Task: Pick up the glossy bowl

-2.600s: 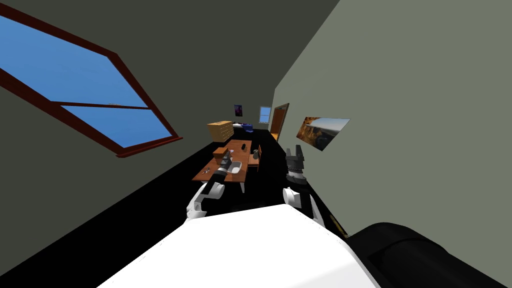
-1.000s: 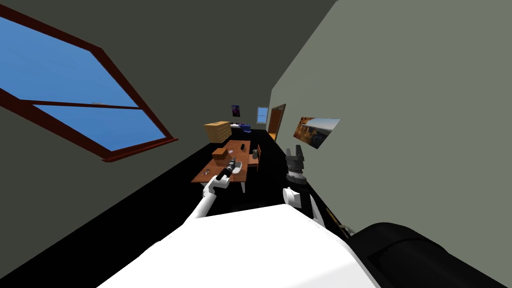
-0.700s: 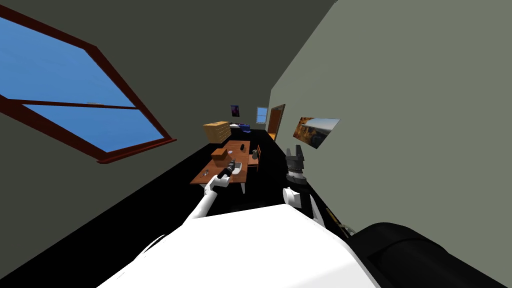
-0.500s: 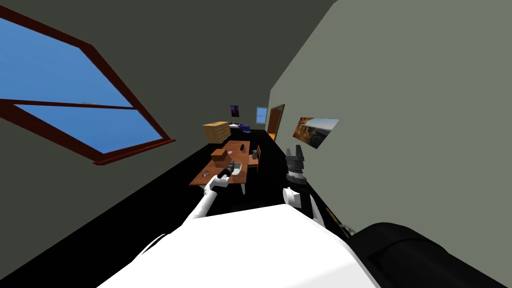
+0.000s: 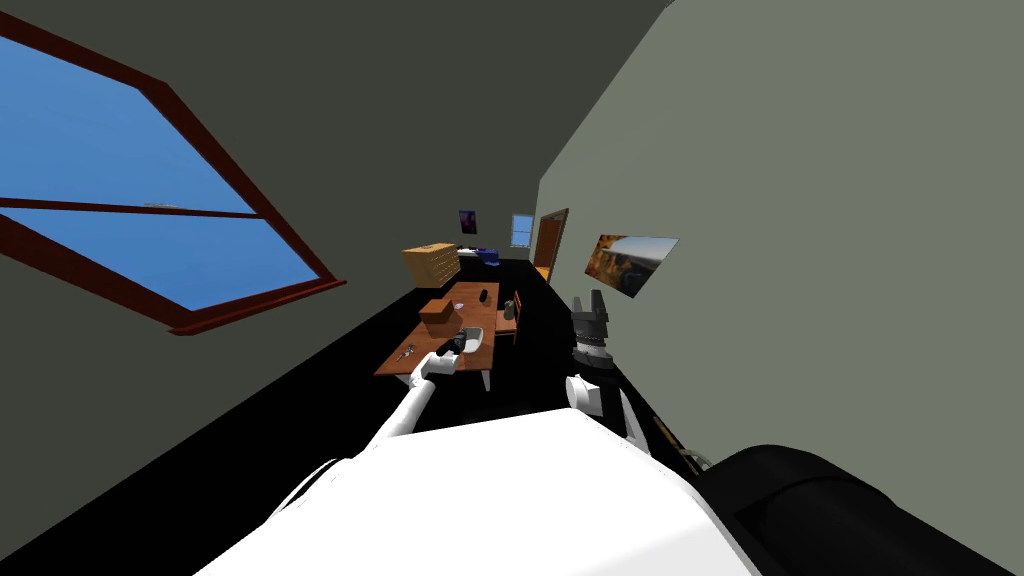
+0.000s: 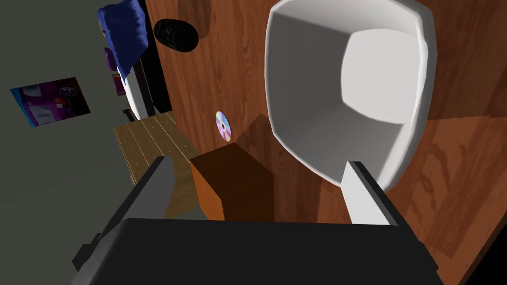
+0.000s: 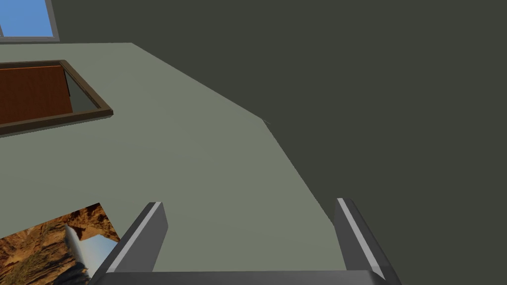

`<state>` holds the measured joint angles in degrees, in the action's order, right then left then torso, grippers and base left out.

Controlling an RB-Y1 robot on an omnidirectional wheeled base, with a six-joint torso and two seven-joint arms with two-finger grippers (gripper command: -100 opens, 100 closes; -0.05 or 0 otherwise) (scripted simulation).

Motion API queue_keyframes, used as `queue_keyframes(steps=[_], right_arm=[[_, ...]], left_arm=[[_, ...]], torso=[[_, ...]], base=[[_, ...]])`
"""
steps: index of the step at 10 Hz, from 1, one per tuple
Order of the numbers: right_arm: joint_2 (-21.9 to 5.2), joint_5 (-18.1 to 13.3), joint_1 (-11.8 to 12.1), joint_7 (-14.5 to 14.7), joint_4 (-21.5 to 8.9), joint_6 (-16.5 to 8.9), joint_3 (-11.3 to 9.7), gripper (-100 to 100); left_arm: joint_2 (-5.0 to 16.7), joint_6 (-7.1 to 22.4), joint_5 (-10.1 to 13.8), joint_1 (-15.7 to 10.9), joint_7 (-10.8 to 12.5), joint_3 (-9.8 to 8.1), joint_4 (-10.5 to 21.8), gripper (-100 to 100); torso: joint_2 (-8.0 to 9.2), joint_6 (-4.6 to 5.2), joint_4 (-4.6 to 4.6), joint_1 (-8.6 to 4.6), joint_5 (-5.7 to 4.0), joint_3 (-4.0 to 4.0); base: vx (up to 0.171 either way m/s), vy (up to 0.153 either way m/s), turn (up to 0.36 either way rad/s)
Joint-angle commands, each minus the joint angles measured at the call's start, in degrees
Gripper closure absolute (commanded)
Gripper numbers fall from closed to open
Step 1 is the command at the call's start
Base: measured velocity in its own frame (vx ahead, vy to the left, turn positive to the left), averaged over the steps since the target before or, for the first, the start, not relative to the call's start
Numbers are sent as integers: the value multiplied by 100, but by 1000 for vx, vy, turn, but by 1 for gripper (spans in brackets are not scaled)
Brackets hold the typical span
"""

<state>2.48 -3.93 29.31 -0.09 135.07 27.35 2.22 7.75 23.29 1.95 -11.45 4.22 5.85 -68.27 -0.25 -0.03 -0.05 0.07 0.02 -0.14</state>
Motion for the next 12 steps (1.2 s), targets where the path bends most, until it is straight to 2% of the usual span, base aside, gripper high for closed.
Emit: queue_keyframes(steps=[1, 3, 4, 6, 7, 12], right_arm=[[0, 0, 0, 0, 0, 0, 0, 0], [0, 0, 0, 0, 0, 0, 0, 0], [0, 0, 0, 0, 0, 0, 0, 0], [0, 0, 0, 0, 0, 0, 0, 0], [0, 0, 0, 0, 0, 0, 0, 0], [0, 0, 0, 0, 0, 0, 0, 0]], left_arm=[[-9, 137, -12, -46, 17, -52, 173, -100], [-52, 472, -58, -154, 65, -223, 536, -100], [-52, 472, -58, -154, 65, -223, 592, -100], [-97, 771, -101, -242, 108, -379, 967, -100], [-97, 771, -101, -242, 108, -379, 967, -100], [-287, 1312, -173, -355, 187, -639, 1651, -100]], torso=[[0, 0, 0, 0, 0, 0], [1, -1, 0, -3, 0, 0], [-4, 0, -1, -2, -1, -2], [1, 0, 0, -1, 0, 0], [-4, -1, -1, 0, 0, -3], [-8, 0, -2, -2, 0, -5]], base=[[58, 14, -16], [66, 11, -34], [63, 14, -12], [63, 18, -32], [58, 11, -12], [79, 17, -31]])
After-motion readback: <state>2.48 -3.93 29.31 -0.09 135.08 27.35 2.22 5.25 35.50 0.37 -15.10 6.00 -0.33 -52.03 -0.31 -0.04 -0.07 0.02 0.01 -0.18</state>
